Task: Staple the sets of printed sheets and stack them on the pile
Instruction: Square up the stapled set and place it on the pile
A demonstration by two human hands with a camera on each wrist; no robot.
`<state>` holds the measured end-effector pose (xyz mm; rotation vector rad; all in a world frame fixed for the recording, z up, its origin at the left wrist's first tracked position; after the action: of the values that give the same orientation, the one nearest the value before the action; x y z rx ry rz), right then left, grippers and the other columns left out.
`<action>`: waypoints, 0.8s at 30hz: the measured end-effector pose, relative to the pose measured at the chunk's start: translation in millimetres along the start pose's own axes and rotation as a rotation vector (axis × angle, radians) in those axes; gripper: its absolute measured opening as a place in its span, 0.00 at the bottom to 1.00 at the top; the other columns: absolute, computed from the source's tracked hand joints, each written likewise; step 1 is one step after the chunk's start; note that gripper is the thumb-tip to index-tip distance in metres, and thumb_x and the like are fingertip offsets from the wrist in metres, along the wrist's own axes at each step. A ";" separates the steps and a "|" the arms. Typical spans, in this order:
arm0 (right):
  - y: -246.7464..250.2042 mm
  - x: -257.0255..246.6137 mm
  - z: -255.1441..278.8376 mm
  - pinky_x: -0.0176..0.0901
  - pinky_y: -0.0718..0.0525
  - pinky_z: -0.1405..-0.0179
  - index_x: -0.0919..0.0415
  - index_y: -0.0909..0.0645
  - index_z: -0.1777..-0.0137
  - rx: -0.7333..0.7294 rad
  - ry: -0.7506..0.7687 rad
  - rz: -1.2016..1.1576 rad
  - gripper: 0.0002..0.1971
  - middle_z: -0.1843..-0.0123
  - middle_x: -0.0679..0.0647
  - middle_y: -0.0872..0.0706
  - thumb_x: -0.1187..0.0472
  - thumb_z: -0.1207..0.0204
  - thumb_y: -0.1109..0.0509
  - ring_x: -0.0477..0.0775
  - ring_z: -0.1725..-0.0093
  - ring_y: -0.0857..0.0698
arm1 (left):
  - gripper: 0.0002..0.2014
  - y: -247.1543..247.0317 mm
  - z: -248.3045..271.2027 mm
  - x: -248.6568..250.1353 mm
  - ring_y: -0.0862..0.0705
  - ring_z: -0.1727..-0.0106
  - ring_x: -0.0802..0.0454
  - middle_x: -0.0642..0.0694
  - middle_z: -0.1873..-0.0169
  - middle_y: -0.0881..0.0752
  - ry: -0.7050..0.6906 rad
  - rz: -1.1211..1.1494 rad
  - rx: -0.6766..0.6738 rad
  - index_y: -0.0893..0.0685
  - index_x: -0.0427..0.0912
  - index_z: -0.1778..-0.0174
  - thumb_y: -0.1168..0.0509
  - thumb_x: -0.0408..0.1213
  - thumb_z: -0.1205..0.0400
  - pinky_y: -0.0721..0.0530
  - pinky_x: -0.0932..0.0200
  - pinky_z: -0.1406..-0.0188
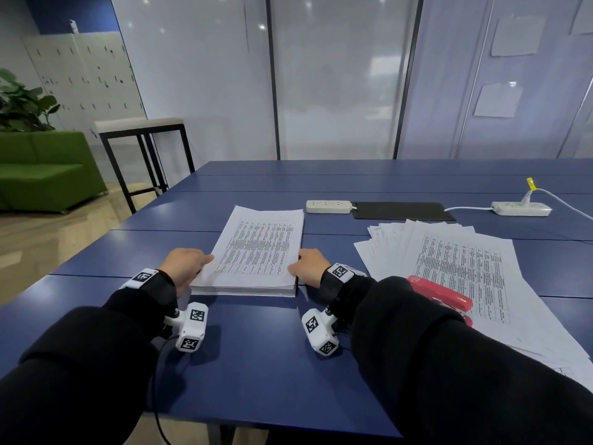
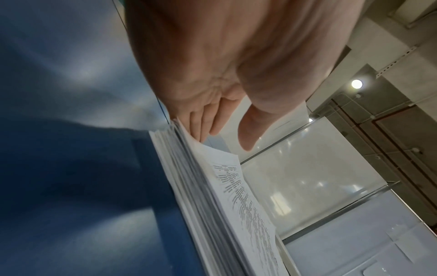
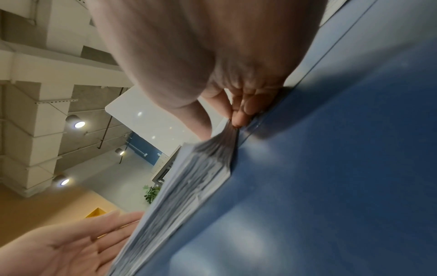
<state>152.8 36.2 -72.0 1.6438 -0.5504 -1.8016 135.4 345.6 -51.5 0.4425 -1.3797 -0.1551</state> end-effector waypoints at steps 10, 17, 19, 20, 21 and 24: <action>-22.6 40.9 -42.2 0.65 0.10 0.40 0.71 0.13 0.48 -0.017 0.022 -0.119 0.25 0.42 0.64 0.10 0.61 0.43 0.41 0.68 0.43 0.10 | 0.16 -5.0 2.1 -7.3 0.19 0.49 0.42 0.38 0.52 0.18 0.058 0.126 -0.020 0.16 0.36 0.50 0.23 0.25 0.31 0.22 0.48 0.36; -3.5 4.7 10.1 0.62 0.11 0.37 0.69 0.13 0.43 -0.031 0.094 -0.161 0.23 0.41 0.62 0.09 0.59 0.38 0.29 0.65 0.41 0.10 | 0.14 -2.0 7.5 -7.3 0.15 0.39 0.38 0.34 0.40 0.14 0.056 0.128 0.059 0.14 0.26 0.39 0.29 0.16 0.21 0.21 0.40 0.23; 3.2 -8.0 27.9 0.57 0.14 0.32 0.63 0.13 0.40 -0.032 0.123 -0.198 0.16 0.37 0.59 0.09 0.63 0.28 0.23 0.60 0.37 0.11 | 0.20 -4.1 7.3 -6.8 0.14 0.39 0.38 0.36 0.39 0.13 0.045 0.135 0.033 0.17 0.24 0.32 0.27 0.18 0.21 0.19 0.44 0.28; 3.9 -11.0 33.3 0.53 0.15 0.30 0.58 0.13 0.38 -0.045 0.143 -0.227 0.16 0.36 0.56 0.09 0.61 0.26 0.21 0.57 0.36 0.11 | 0.20 -6.7 9.8 -4.1 0.14 0.40 0.39 0.37 0.41 0.13 0.036 0.129 0.011 0.17 0.24 0.32 0.26 0.19 0.21 0.19 0.47 0.31; 3.7 -13.9 38.9 0.50 0.16 0.29 0.54 0.14 0.37 -0.068 0.165 -0.254 0.19 0.35 0.54 0.09 0.56 0.28 0.18 0.54 0.35 0.11 | 0.20 -9.0 11.9 -1.9 0.14 0.39 0.39 0.37 0.41 0.12 0.026 0.116 -0.008 0.16 0.27 0.32 0.25 0.21 0.21 0.19 0.48 0.32; 3.5 -15.8 47.1 0.47 0.15 0.30 0.53 0.12 0.36 -0.111 0.196 -0.237 0.34 0.36 0.49 0.08 0.43 0.43 0.13 0.50 0.36 0.11 | 0.27 -13.7 14.7 3.2 0.16 0.31 0.42 0.41 0.35 0.13 -0.018 0.039 -0.034 0.17 0.32 0.27 0.20 0.28 0.23 0.24 0.54 0.30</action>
<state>107.4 39.5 -51.8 1.8441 -0.1711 -1.7715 123.8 328.9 -52.1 0.3861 -1.4006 -0.1506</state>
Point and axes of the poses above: each hand's wrist, its own z-axis away from the middle knuckle, its own y-axis out of the back of the hand, x = y × z, the point moved 10 cm from there along -z, towards the middle knuckle
